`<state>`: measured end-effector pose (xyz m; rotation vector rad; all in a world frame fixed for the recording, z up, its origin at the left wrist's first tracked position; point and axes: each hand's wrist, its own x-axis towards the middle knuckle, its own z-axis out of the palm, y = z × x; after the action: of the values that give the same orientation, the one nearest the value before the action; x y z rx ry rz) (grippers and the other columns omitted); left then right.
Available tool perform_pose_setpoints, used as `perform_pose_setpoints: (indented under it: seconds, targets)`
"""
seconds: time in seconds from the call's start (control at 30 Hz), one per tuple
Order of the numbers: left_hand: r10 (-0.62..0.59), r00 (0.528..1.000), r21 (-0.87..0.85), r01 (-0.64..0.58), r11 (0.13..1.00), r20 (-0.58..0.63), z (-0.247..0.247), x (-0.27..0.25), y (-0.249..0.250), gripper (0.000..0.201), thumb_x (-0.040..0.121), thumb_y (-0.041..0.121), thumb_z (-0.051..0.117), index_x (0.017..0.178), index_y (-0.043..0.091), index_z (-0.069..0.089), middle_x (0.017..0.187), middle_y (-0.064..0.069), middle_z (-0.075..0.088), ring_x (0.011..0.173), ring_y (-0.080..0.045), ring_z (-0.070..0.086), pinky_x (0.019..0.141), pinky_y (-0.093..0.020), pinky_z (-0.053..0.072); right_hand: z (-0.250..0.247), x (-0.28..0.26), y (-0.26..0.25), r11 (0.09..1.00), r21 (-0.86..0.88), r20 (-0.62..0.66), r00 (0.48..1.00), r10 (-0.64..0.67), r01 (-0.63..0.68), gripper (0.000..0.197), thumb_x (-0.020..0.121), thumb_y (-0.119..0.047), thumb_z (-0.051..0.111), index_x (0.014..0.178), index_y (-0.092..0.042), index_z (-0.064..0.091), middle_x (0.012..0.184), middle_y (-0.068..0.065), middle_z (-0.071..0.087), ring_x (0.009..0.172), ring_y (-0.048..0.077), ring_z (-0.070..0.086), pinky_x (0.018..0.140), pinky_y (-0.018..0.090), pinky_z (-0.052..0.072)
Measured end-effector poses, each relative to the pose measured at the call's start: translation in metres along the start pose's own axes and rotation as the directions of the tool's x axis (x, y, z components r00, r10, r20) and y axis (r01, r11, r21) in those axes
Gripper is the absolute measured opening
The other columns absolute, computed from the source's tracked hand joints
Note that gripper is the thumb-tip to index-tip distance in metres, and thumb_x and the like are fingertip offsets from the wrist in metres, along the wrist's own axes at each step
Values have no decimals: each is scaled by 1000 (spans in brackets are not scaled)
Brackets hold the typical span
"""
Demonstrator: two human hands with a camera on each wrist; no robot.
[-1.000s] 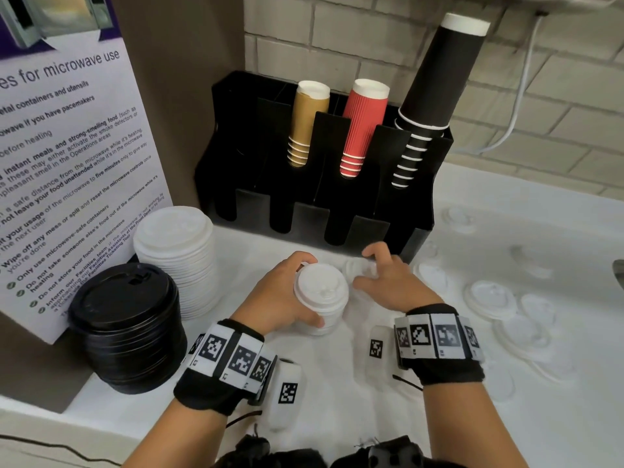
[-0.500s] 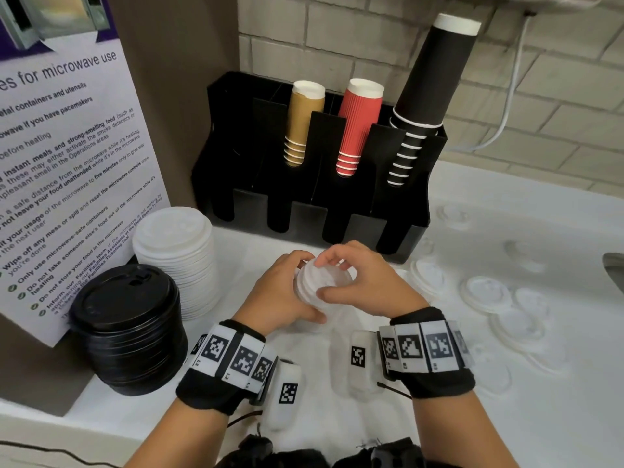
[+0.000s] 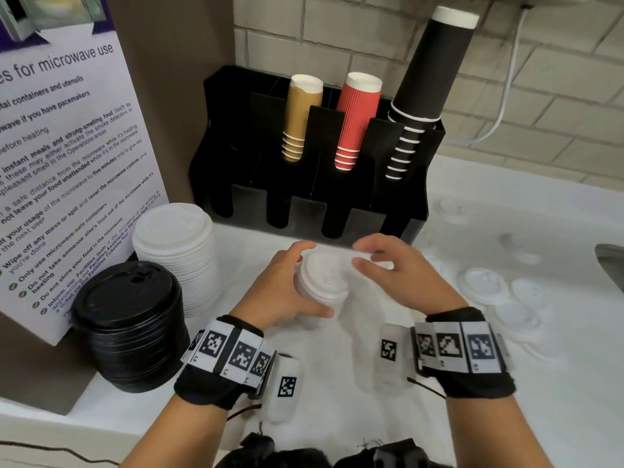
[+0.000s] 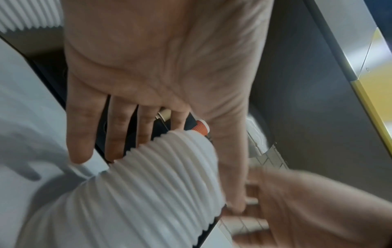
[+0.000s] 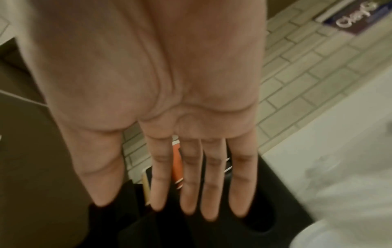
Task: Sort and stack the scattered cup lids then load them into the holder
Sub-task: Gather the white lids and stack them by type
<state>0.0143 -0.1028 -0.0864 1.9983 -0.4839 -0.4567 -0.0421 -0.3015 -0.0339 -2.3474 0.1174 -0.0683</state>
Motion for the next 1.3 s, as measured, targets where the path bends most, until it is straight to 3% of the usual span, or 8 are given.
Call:
perform_pose_setpoints:
  seconds: [0.17, 0.43, 0.6, 0.73, 0.87, 1.03, 1.13, 1.3]
  targets:
    - [28, 999, -53, -30, 998, -36, -1, 2, 6, 66, 68, 41, 85, 123, 44, 48, 123, 12, 48, 107, -11, 51, 85, -25, 43, -15, -20, 28, 887, -431, 216, 936, 278, -163, 35, 86, -44, 65, 116, -28, 58, 115, -5, 54, 96, 10, 53, 82, 22, 39]
    - [7, 998, -109, 0, 994, 61, 6, 2, 8, 58, 79, 20, 79, 119, 35, 40, 112, 10, 49, 102, -19, 52, 78, -28, 47, -14, -53, 38, 787, -552, 265, 836, 480, -277, 71, 56, -42, 86, 115, -38, 46, 105, -12, 42, 98, 11, 51, 68, 22, 39]
    - [21, 998, -134, -12, 991, 61, 16, 3, 13, 58, 81, 19, 78, 123, 32, 40, 122, 3, 50, 110, -23, 52, 92, -42, 51, -6, -54, 40, 792, -553, 274, 841, 466, -259, 62, 64, -28, 81, 116, -32, 47, 107, -8, 41, 96, 13, 50, 64, 20, 38]
    - [48, 998, -124, -43, 991, 40, 21, 8, 14, 59, 81, 20, 78, 124, 31, 40, 120, 10, 49, 111, -20, 52, 95, -37, 48, -17, -50, 36, 854, -452, 244, 885, 396, -258, 53, 67, -33, 76, 110, -36, 45, 108, -7, 41, 98, 14, 48, 74, 25, 42]
    - [47, 999, -137, -45, 990, 14, 25, 10, 12, 66, 78, 20, 81, 122, 36, 35, 111, 24, 45, 108, -14, 51, 92, -29, 44, -30, -39, 22, 977, -156, 64, 985, 159, -148, 49, 69, -28, 78, 108, -35, 50, 108, -3, 48, 90, 2, 50, 65, 10, 40]
    - [58, 998, -147, -55, 988, 12, 28, 11, 10, 66, 74, 19, 84, 120, 35, 39, 107, 27, 48, 96, 4, 51, 76, -16, 43, -10, -17, 1, 991, 129, -56, 998, 43, -35, 38, 74, -19, 77, 104, -28, 54, 106, 1, 55, 88, 8, 52, 64, 8, 41]
    - [56, 998, -152, -51, 987, 30, 28, 11, 10, 68, 72, 18, 86, 121, 33, 42, 109, 22, 52, 98, 2, 54, 77, -20, 47, 2, -5, -4, 995, 87, -15, 999, 43, -41, 36, 75, -21, 74, 106, -26, 56, 108, 1, 57, 93, 11, 52, 71, 17, 41]
    - [48, 998, -174, -41, 984, 35, 29, 10, 9, 69, 70, 14, 87, 118, 35, 43, 107, 20, 56, 94, 2, 56, 67, -19, 46, 12, 2, -6, 998, -45, -8, 999, 40, -40, 43, 73, -26, 75, 113, -27, 61, 110, 1, 53, 97, 12, 52, 74, 13, 38]
